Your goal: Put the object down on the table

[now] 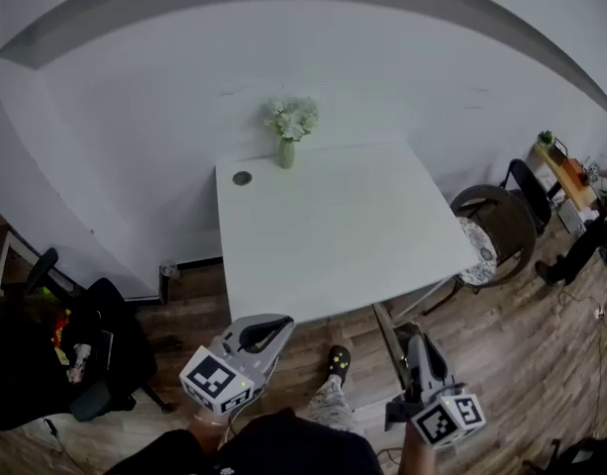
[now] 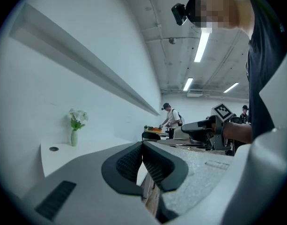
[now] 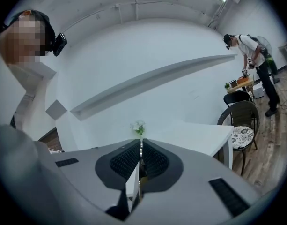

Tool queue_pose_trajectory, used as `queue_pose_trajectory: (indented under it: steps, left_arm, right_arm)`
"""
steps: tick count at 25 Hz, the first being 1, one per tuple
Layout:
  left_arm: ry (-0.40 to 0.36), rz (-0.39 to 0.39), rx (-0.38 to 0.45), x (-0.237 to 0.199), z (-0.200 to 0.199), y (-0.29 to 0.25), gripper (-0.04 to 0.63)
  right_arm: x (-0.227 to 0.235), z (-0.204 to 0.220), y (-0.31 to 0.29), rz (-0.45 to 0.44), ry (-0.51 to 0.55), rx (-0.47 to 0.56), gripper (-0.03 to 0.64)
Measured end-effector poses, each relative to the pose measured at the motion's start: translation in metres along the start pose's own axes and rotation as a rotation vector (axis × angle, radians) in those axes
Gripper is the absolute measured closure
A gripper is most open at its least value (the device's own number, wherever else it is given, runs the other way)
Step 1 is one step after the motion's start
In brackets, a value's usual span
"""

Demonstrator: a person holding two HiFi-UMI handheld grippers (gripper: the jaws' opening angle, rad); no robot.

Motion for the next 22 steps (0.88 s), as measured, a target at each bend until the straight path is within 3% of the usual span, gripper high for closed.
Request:
queue_pose_trajectory:
  steps: [22]
  left_arm:
    - [0.029, -0.287, 0.002, -0.069, -0.027, -0.092, 0.595]
  right_arm:
    - [0.078, -0.044, -0.198, -0.272, -0.007, -0.136, 0.6]
Point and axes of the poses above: the fingertips, and each gripper's own axes: y backward along the fingers, x to its right, z out of its underside, the point moved 8 cm from there along y, backward along the fingers, and after that the axes turned 2 degrees about y, right-handed, at the moved point
